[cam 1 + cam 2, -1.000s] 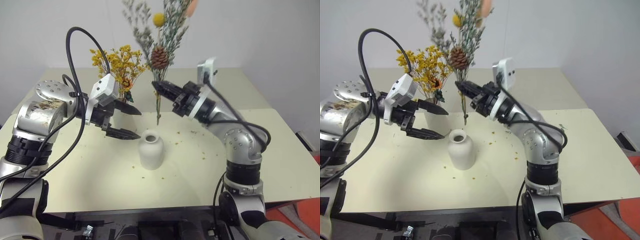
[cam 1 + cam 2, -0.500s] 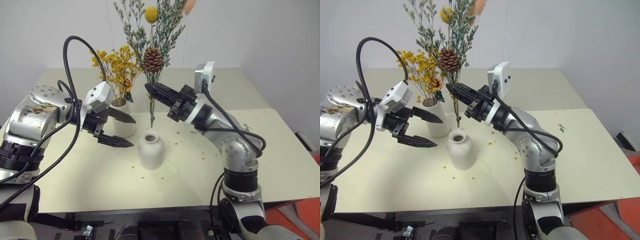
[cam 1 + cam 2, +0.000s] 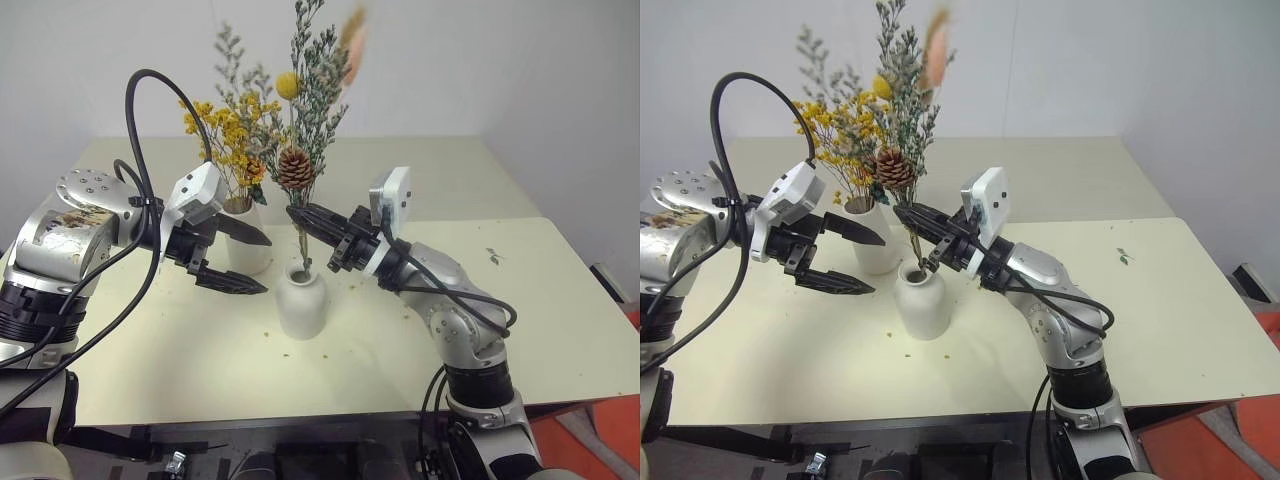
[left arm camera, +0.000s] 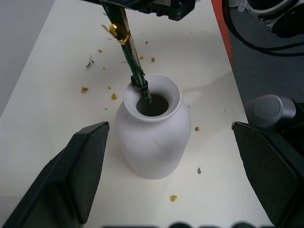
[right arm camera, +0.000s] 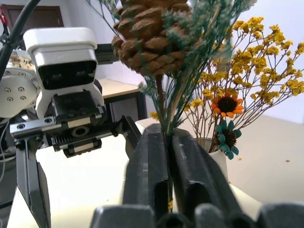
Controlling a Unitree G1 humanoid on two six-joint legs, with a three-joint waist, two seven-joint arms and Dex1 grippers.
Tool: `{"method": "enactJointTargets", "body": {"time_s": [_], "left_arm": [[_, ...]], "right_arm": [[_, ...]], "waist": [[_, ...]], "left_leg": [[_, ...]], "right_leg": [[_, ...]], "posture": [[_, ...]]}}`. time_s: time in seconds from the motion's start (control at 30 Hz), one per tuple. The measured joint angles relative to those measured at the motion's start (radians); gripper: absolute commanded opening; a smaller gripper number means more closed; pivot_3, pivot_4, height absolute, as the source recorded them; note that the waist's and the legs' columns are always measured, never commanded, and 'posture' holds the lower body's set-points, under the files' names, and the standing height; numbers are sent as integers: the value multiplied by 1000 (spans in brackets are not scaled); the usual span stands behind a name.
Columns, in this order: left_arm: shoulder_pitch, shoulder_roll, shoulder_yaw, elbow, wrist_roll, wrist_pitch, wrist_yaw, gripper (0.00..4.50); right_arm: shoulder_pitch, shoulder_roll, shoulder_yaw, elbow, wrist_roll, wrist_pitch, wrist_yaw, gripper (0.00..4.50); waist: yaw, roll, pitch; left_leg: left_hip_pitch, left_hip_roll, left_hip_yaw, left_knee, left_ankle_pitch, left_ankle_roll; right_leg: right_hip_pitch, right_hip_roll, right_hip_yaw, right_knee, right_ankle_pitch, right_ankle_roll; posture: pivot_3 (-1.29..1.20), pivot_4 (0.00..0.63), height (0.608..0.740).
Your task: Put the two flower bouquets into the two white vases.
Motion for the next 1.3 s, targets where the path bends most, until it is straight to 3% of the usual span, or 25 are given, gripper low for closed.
{"method": "enactJointTargets", "body": {"time_s": [0.3, 0.57, 0.93, 1.3], "left_arm": [[0, 1, 0, 1, 1, -3, 10, 4500], [1, -1, 0, -1, -1, -2, 24, 4500], [136, 38, 74, -47, -71, 49, 49, 4500], [450, 30, 406, -179, -194, 47, 203, 4500]], "right_arm": [[62, -72, 40, 14, -40, -45, 79, 4398], [91, -203, 17, 1, -36, -49, 138, 4455], [142, -478, -200, -5, 122, 46, 294, 4455], [272, -688, -323, -22, 197, 99, 412, 4455]], "waist": [[-2, 0, 0], [6, 0, 0], [0, 0, 0], [5, 0, 0]], "left_leg": [[0, 0, 0, 0, 0, 0], [0, 0, 0, 0, 0, 0], [1, 0, 0, 0, 0, 0], [1, 0, 1, 0, 0, 0]], "right_leg": [[0, 0, 0, 0, 0, 0], [0, 0, 0, -1, 0, 0], [0, 0, 1, -1, -1, 0], [2, 0, 1, -3, -1, 1]], "posture": [[0, 150, 740], [0, 150, 740], [0, 150, 740], [0, 150, 740]]}}
